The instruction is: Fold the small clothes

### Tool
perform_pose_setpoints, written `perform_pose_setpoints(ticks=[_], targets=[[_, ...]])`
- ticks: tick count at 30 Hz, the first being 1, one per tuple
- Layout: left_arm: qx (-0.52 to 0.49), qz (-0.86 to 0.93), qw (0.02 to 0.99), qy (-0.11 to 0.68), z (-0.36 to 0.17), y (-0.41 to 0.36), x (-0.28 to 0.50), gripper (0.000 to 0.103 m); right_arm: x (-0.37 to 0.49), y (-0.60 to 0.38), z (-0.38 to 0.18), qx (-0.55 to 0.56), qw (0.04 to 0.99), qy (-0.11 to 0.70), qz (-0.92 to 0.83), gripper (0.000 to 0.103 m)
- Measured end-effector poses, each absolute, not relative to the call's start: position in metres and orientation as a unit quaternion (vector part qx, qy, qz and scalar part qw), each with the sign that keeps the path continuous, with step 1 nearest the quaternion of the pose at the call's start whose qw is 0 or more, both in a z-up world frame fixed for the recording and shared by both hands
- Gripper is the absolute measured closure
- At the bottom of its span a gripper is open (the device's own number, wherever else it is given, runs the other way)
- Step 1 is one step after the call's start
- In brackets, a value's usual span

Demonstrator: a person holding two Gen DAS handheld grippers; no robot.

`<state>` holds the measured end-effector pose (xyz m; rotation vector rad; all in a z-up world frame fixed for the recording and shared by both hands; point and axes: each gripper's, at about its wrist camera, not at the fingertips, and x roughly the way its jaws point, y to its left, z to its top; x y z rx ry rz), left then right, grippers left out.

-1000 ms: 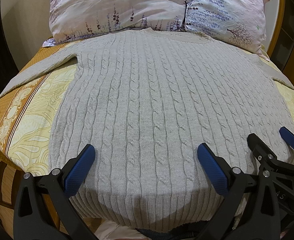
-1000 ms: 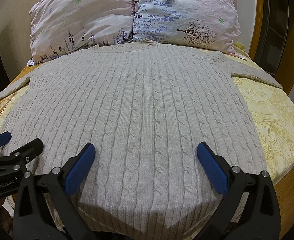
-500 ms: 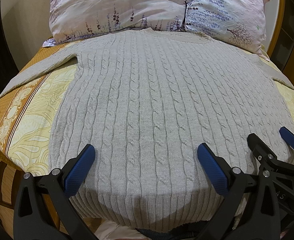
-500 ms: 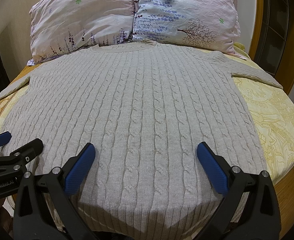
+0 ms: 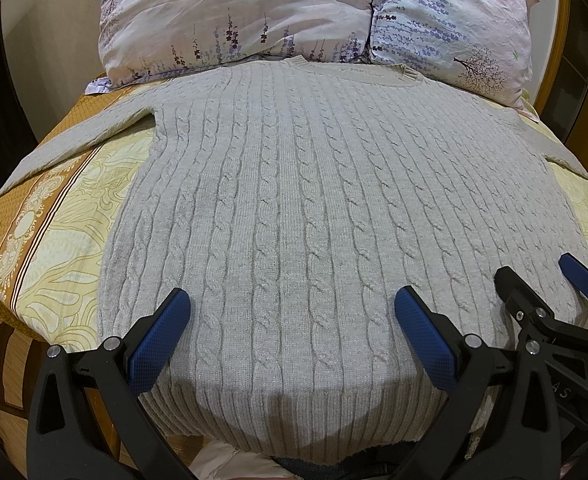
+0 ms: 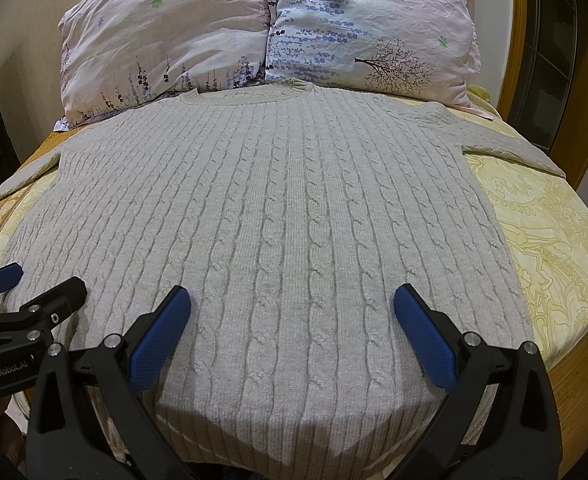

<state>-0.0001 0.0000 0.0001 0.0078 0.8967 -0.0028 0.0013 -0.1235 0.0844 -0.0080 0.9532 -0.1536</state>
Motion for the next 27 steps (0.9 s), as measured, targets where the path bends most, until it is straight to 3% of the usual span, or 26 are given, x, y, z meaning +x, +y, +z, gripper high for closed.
perform_pose_setpoints(ticks=[27], targets=[[0.01, -0.003, 0.895, 0.447, 0.0004, -0.001, 0.0048, 0.001, 0.0058, -0.1245, 0.0842, -0.013, 0.881, 0.47, -0.055, 0.002]])
